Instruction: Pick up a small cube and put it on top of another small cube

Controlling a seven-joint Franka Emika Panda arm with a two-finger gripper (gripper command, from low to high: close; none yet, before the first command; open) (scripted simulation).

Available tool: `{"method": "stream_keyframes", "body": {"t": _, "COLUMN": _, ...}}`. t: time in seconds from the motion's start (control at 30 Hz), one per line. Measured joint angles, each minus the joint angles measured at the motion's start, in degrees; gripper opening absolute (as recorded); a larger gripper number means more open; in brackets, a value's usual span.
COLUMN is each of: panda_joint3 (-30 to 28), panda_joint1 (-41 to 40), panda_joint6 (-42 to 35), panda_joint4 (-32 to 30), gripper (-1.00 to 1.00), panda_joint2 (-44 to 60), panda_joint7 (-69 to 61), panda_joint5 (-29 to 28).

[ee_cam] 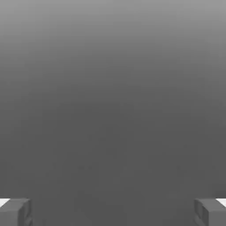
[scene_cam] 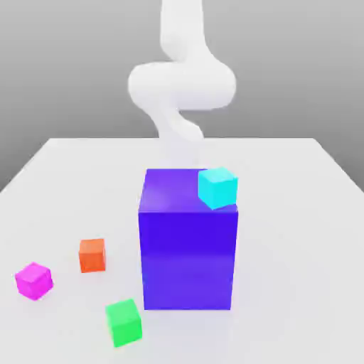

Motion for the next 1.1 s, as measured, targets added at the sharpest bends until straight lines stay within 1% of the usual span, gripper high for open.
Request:
{"method": "stream_keyframes", "body": {"t": 0.2, "panda_joint3": -7.92, "panda_joint1": -0.73, "panda_joint6": 5.90, "panda_joint4": -3.68, "gripper": 0.00, "panda_joint2": 12.66, "panda_joint7": -5.11, "panda_joint5": 2.66}}
{"method": "stream_keyframes", "body": {"t": 0.43, "panda_joint3": -16.44, "panda_joint1": -2.30, "panda_joint6": 12.54, "panda_joint4": -7.84, "gripper": 0.00, "panda_joint2": 27.16, "panda_joint7": -11.85, "panda_joint5": 7.00}}
{"method": "stream_keyframes", "body": {"t": 0.53, "panda_joint3": -19.27, "panda_joint1": -3.68, "panda_joint6": 15.35, "panda_joint4": -9.61, "gripper": 0.00, "panda_joint2": 33.49, "panda_joint7": -15.14, "panda_joint5": 9.39}}
{"method": "stream_keyframes", "body": {"t": 0.63, "panda_joint3": -21.41, "panda_joint1": -6.75, "panda_joint6": 18.11, "panda_joint4": -11.36, "gripper": 0.00, "panda_joint2": 39.84, "panda_joint7": -18.34, "panda_joint5": 11.71}}
{"method": "stream_keyframes", "body": {"t": 0.83, "panda_joint3": -22.88, "panda_joint1": -12.40, "panda_joint6": 24.09, "panda_joint4": -14.58, "gripper": 0.00, "panda_joint2": 51.95, "panda_joint7": -23.34, "panda_joint5": 14.54}}
{"method": "stream_keyframes", "body": {"t": 0.9, "panda_joint3": -20.59, "panda_joint1": -14.69, "panda_joint6": 26.52, "panda_joint4": -14.11, "gripper": 0.00, "panda_joint2": 55.69, "panda_joint7": -25.94, "panda_joint5": 17.64}}
{"method": "stream_keyframes", "body": {"t": 1.03, "panda_joint3": -13.18, "panda_joint1": -20.80, "panda_joint6": 31.71, "panda_joint4": -12.31, "gripper": 0.00, "panda_joint2": 62.95, "panda_joint7": -31.39, "panda_joint5": 24.67}}
{"method": "stream_keyframes", "body": {"t": 1.07, "panda_joint3": -12.05, "panda_joint1": -21.74, "panda_joint6": 32.44, "panda_joint4": -12.05, "gripper": -1.00, "panda_joint2": 63.95, "panda_joint7": -32.11, "panda_joint5": 25.62}}
{"method": "stream_keyframes", "body": {"t": 1.1, "panda_joint3": -12.05, "panda_joint1": -21.74, "panda_joint6": 32.44, "panda_joint4": -12.05, "gripper": -1.00, "panda_joint2": 63.95, "panda_joint7": -32.11, "panda_joint5": 25.62}}
